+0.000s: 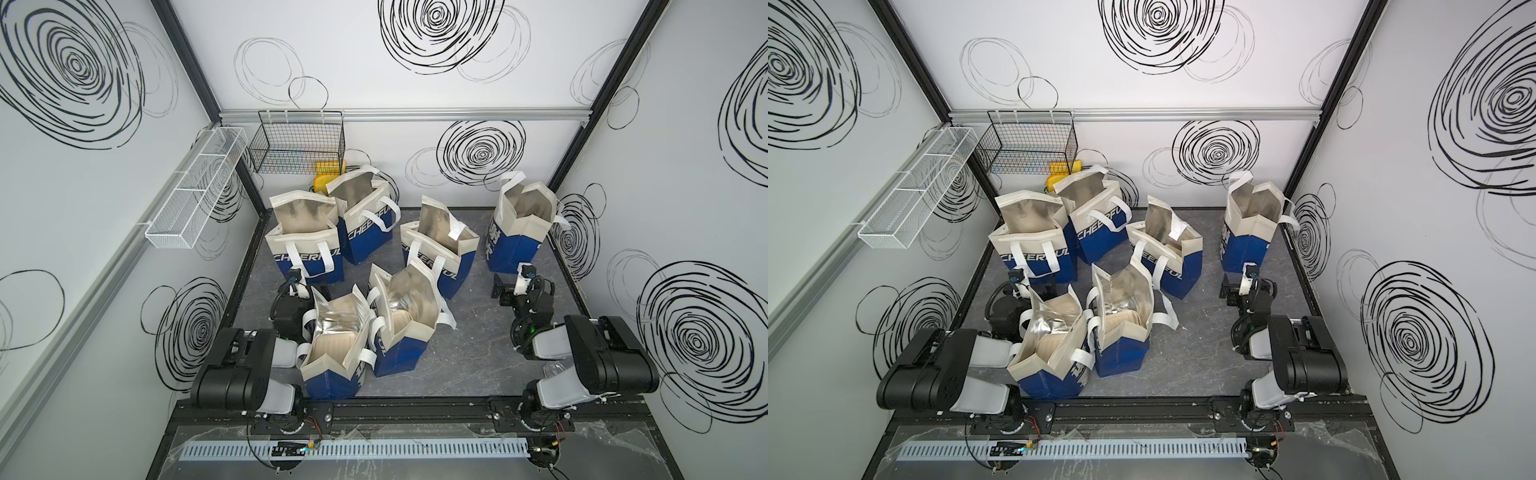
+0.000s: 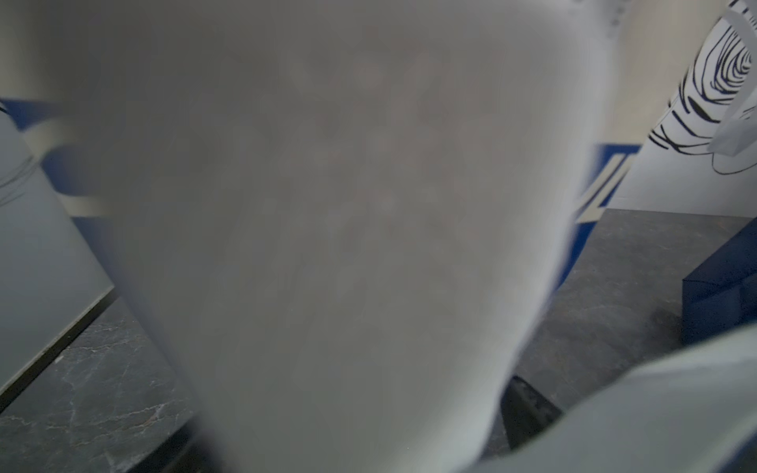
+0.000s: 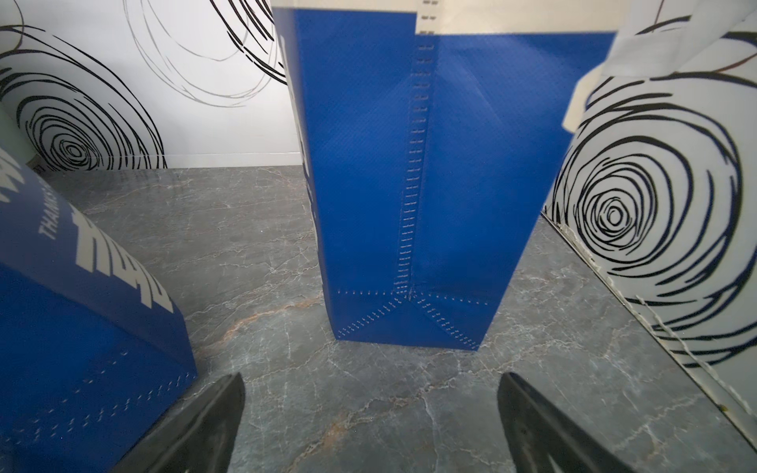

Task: Open the takeout bag
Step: Reset both arms

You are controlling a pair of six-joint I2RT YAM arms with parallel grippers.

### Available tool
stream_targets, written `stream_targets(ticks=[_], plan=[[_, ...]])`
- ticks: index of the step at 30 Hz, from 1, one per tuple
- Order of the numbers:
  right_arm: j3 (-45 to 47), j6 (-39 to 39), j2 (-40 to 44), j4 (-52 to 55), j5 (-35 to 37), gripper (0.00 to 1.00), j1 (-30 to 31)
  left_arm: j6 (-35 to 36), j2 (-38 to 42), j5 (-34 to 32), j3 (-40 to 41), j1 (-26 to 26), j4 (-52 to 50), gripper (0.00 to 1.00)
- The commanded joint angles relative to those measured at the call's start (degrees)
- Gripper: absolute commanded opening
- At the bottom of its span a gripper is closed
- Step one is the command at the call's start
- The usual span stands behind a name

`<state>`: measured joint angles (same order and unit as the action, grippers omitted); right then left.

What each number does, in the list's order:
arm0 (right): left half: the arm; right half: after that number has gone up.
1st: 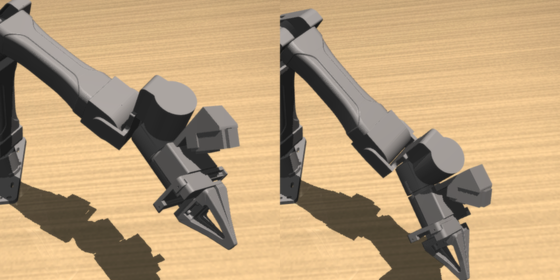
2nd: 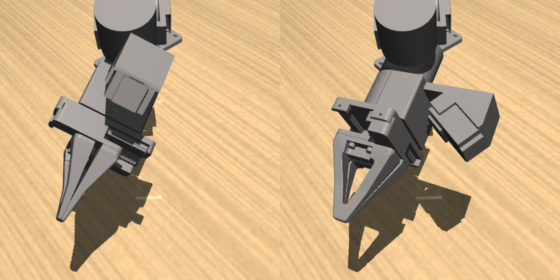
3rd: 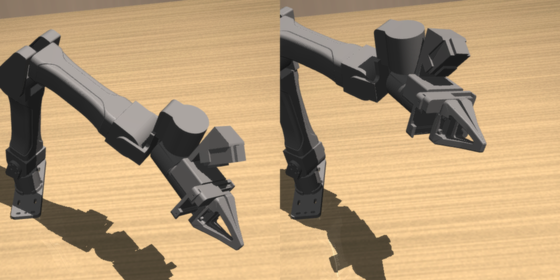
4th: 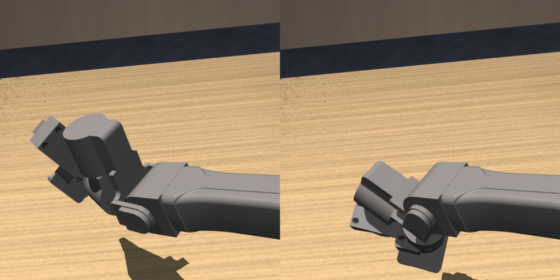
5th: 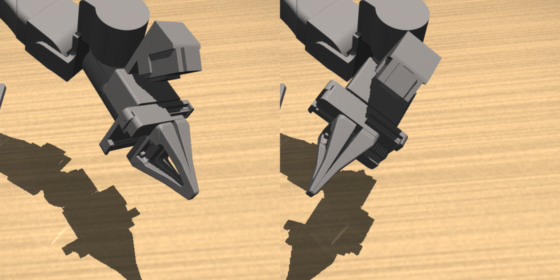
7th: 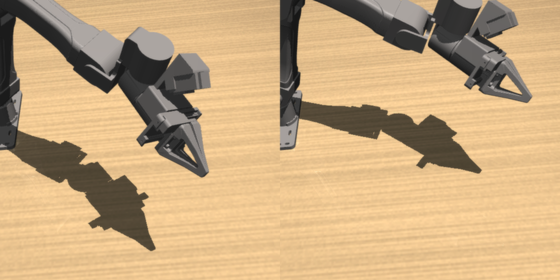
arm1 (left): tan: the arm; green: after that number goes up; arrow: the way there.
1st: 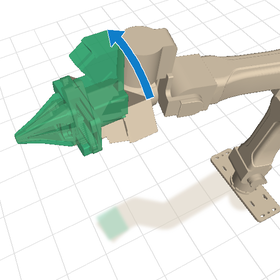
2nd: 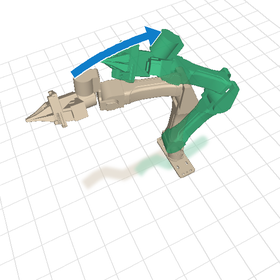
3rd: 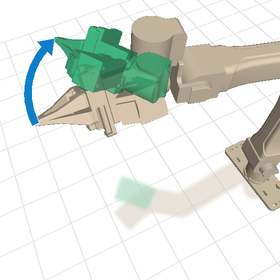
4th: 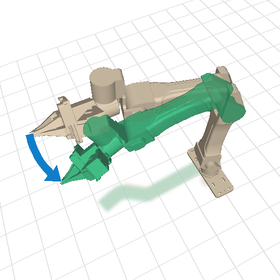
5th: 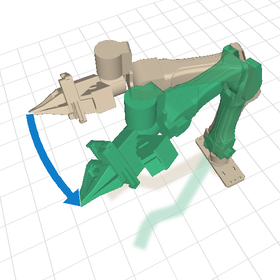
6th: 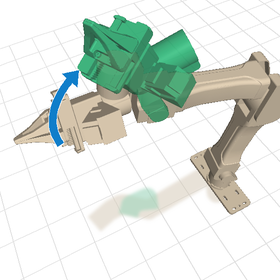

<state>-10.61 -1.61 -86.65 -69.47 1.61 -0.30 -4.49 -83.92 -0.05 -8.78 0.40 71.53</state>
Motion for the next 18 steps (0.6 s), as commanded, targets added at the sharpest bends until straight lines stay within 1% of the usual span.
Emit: stream_targets(ticks=[1,11,18], plan=[[-1.2,1.0,0.1,-2.5,-0.3,0.99,0.1,1.9,0.0,0.5,-1.1,-0.3,5.7,0.98],[-2.2,0.9,-0.8,-1.4,-1.0,0.99,-0.1,1.9,0.1,0.4,-1.2,-0.4,5.6,0.98],[-1.3,1.0,-0.1,-2.5,-1.4,0.99,-0.1,4.1,0.1,-3.2,-3.4,-3.1,1.1,0.98]])
